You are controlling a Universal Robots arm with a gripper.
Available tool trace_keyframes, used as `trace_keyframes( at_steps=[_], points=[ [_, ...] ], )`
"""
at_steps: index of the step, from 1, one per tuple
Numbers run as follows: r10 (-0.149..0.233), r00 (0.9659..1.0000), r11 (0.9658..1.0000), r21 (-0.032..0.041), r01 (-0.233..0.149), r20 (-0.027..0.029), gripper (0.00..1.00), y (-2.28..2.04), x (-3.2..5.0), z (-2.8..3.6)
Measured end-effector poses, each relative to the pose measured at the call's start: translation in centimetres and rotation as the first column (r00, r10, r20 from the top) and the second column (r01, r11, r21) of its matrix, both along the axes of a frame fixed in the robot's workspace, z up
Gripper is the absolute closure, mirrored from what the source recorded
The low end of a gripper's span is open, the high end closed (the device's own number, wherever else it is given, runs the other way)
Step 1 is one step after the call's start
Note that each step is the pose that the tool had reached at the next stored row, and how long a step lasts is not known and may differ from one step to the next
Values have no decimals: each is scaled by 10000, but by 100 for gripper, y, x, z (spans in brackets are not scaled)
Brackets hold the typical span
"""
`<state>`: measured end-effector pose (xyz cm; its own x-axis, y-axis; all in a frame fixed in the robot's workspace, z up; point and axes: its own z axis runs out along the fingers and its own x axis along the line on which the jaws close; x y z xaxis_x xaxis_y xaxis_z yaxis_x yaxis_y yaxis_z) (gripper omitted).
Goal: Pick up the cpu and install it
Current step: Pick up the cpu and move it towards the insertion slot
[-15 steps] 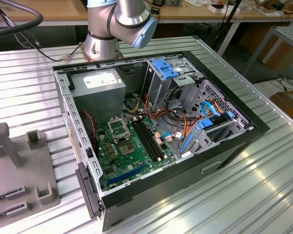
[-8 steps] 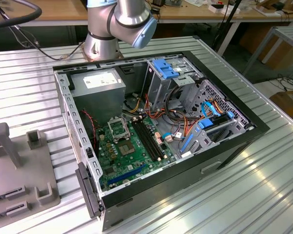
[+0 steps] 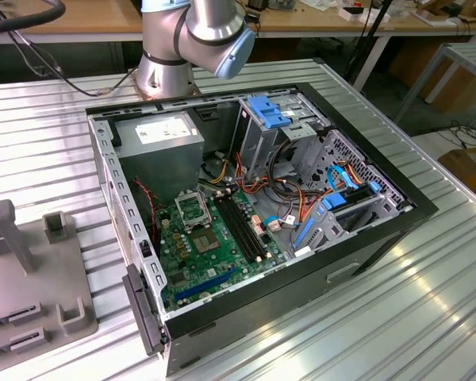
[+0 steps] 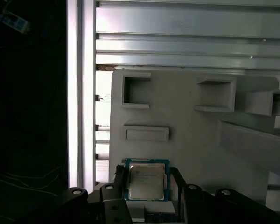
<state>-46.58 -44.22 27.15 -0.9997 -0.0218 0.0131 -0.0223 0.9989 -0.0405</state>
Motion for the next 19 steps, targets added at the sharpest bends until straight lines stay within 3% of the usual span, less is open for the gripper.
trace_keyframes(
  at_steps=[19],
  points=[
    [1, 10000, 10000, 5, -1, -45, 53, -1, 6, 96]
  ],
)
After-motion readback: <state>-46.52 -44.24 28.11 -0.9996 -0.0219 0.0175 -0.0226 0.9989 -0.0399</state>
